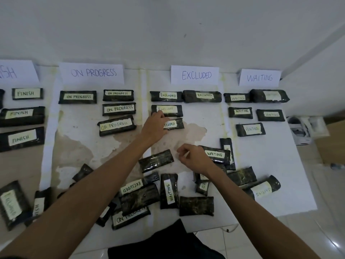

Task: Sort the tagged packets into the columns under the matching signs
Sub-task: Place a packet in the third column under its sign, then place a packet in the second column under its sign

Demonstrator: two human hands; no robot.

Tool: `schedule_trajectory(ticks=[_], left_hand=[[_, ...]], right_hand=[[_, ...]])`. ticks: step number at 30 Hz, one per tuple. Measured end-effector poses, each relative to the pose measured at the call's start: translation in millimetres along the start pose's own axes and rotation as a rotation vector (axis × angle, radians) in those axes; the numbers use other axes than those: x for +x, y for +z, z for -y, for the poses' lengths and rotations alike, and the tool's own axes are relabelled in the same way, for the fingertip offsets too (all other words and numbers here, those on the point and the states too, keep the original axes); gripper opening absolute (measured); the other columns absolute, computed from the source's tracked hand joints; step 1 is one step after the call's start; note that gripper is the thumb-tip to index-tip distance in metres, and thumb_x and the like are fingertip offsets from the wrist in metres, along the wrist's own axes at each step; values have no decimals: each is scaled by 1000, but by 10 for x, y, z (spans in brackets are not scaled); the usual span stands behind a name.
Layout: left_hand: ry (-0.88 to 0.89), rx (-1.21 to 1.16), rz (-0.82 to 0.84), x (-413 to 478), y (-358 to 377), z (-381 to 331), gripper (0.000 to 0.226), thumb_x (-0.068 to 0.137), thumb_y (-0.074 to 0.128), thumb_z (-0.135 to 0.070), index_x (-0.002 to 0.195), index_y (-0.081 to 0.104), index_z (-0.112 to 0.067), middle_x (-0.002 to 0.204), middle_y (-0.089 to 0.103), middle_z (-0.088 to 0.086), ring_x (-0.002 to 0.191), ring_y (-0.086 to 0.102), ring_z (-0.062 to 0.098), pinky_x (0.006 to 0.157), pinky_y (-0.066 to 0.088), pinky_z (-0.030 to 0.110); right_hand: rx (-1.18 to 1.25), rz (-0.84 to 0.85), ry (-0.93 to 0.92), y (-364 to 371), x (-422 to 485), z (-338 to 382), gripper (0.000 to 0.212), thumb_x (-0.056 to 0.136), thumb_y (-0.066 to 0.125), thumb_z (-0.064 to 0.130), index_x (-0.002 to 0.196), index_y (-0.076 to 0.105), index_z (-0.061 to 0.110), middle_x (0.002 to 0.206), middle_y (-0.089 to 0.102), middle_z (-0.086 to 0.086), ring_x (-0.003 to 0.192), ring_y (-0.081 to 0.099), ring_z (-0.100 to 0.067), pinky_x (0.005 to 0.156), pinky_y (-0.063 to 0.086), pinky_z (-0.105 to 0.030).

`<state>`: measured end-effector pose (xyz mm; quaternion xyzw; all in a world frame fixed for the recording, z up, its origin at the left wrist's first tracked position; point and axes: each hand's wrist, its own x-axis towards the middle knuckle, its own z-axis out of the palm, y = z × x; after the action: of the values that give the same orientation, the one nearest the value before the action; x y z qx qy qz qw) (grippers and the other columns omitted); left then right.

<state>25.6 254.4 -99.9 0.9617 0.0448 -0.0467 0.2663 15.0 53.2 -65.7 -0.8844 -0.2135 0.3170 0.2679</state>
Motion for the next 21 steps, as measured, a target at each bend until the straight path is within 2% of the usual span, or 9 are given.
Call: schedule_trajectory(ticks=[2,4,7,9,13,16,19,21], left_hand=[[-3,26,-6,-5,-8,-4,59,76,73,-23,130,51,-11,115,50,11,105,47,27,89,43,36],[-12,52,-47,-81,-34,-12,62,77,72,-29,132,49,-12,119,49,12,109,45,29,92,40,38],[-47,-46,-161,-344,-81,-60,45,83,65,-25,125,56,-13,117,54,9,107,47,27,91,39,35],[-74,-126,-162,-587,-77,-54,32,86,60,-20,118,61,-11,111,59,8,103,51,25,90,40,33],[-166,-233,-8,-1082,-16,67,31,89,57,-29,117,61,-16,103,59,2,99,52,17,89,45,33],[-223,-291,103,-1282,-40,95,36,89,59,-26,124,57,-17,107,56,1,98,51,14,90,44,30],[-290,-385,63,-1352,-105,62,40,88,58,-9,128,52,-12,118,57,8,108,53,22,96,42,30],[-366,-465,22,-1360,-150,24,44,88,56,-5,130,49,-14,119,57,7,104,55,21,91,44,28]], right_hand=[[-112,-22,-133,50,35,2,32,80,69,13,111,63,13,109,62,-3,88,54,-13,80,45,-26],[-267,-11,-313,142,96,22,46,71,76,13,114,62,10,115,59,-10,100,54,-24,85,46,-36],[-477,51,-447,262,196,80,59,61,82,17,117,62,10,118,57,-15,99,53,-34,81,47,-43],[-515,62,-466,275,235,113,58,61,82,17,115,62,8,116,58,-17,95,53,-35,79,49,-44],[-481,99,-480,216,267,123,44,72,71,14,115,62,6,112,57,-16,96,54,-33,82,49,-45],[-264,109,-387,171,261,133,31,82,63,13,113,64,8,107,63,-13,95,58,-27,87,49,-38],[-4,72,-182,80,240,152,22,89,61,15,111,65,13,96,67,-11,85,61,-21,77,47,-26],[118,93,-93,28,214,158,20,90,61,16,110,64,13,80,63,-5,71,58,-16,68,44,-24]])
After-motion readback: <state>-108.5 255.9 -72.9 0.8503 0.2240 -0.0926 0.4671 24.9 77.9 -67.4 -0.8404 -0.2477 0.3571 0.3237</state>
